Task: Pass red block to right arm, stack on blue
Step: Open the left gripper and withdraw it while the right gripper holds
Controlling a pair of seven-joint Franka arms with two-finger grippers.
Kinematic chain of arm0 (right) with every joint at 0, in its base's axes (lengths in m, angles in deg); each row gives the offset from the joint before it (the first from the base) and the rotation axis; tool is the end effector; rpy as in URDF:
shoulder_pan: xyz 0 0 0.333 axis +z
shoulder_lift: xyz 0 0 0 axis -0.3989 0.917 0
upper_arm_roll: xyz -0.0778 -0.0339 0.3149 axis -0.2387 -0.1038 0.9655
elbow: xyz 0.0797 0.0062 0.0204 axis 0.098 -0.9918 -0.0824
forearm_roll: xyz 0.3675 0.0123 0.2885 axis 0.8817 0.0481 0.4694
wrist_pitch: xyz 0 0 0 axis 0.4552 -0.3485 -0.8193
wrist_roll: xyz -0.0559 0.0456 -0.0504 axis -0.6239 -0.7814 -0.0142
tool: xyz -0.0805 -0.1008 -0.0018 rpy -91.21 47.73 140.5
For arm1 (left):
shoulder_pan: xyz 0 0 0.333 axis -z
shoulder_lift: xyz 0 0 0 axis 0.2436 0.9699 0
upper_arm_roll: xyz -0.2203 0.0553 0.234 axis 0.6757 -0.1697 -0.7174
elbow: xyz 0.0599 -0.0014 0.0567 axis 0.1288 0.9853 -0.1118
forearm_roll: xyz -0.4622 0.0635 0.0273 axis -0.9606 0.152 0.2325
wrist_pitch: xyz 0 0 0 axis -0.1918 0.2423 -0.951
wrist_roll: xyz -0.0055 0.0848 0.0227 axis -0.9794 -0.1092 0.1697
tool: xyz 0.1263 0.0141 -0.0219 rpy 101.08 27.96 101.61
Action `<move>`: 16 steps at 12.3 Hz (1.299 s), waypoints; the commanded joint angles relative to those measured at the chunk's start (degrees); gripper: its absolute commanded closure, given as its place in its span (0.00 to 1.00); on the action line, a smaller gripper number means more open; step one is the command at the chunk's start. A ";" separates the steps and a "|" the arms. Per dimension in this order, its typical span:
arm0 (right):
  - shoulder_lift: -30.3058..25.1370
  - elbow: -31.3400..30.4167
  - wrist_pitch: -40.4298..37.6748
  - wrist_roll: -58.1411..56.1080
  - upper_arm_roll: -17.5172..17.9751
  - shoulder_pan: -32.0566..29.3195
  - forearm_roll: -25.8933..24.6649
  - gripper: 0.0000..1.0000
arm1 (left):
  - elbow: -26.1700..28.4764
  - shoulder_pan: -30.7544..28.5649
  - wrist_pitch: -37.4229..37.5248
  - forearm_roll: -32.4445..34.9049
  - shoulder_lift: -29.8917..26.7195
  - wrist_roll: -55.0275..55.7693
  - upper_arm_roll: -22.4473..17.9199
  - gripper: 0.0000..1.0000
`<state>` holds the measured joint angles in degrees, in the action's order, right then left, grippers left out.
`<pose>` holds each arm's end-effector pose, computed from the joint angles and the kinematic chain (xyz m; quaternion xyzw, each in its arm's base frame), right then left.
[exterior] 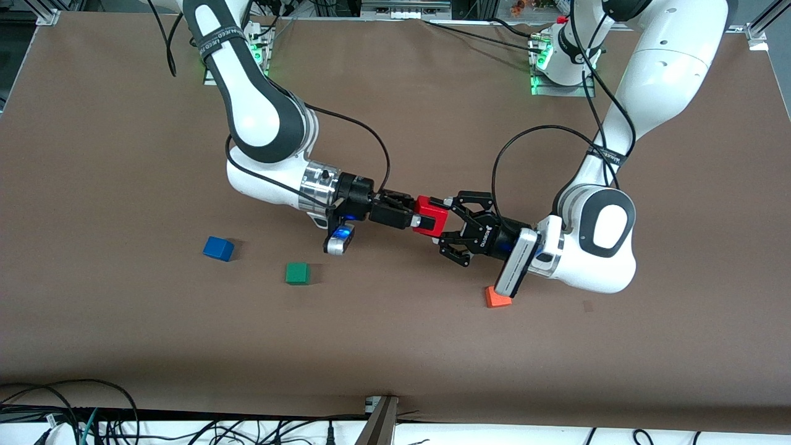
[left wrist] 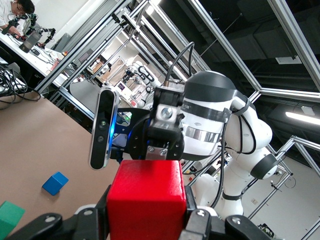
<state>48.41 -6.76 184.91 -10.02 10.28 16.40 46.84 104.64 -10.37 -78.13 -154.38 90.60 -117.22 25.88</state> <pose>0.6808 0.4906 0.3757 -0.6944 0.2783 0.1120 0.6541 0.7529 -0.3359 0.3362 0.5838 -0.3505 0.1978 0.7051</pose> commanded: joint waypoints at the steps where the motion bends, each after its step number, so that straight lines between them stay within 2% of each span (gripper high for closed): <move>1: -0.01 -0.14 0.72 -0.19 0.10 -0.45 -1.49 0.63 | -1.03 0.75 0.61 -1.74 0.75 -1.09 -0.03 1.00; 2: 0.07 -0.23 0.72 -0.19 0.10 -0.45 -1.49 0.86 | -1.03 0.75 0.61 -1.75 0.75 -1.09 -0.12 1.00; 3: 0.08 -0.23 0.72 -0.10 0.10 -0.36 -1.49 1.00 | -1.11 0.75 0.61 -2.10 0.75 -1.01 -0.03 1.00; 6: -0.01 -0.23 0.72 -0.28 0.01 -0.36 -1.75 1.00 | -1.03 0.84 0.61 -2.98 0.75 -0.75 -0.03 1.00; 8: -0.19 -0.05 0.72 0.42 0.10 -0.36 -4.46 1.00 | -1.03 0.84 0.61 -2.98 0.75 -0.30 -0.12 0.98; 9: -0.27 -0.05 0.72 0.42 0.01 -0.62 -5.35 1.00 | -1.03 0.76 0.70 -3.07 0.67 -0.30 -0.03 0.01; 11: -0.28 0.03 0.46 0.16 -0.17 -1.41 -8.58 1.00 | -1.03 0.14 0.70 -2.46 0.14 -0.30 -0.47 0.00; 13: -1.15 -0.23 -0.07 0.25 -0.43 -2.90 -16.83 1.00 | -1.12 -1.00 0.70 -1.58 -0.38 -0.48 -3.00 0.00; 14: -1.76 -1.01 -0.94 0.60 -1.91 -3.17 -22.96 1.00 | -1.20 -1.00 0.70 0.95 -1.08 -0.48 -5.46 0.00; 16: -1.42 -1.20 -8.99 0.69 -7.96 -3.43 -38.94 1.00 | -4.17 -2.14 1.14 9.45 -3.02 -1.43 -8.63 0.00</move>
<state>48.18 -6.84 181.45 -9.01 5.97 13.49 16.88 102.43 -11.57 -77.78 -150.64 90.00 -118.22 19.60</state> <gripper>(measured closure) 0.410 0.000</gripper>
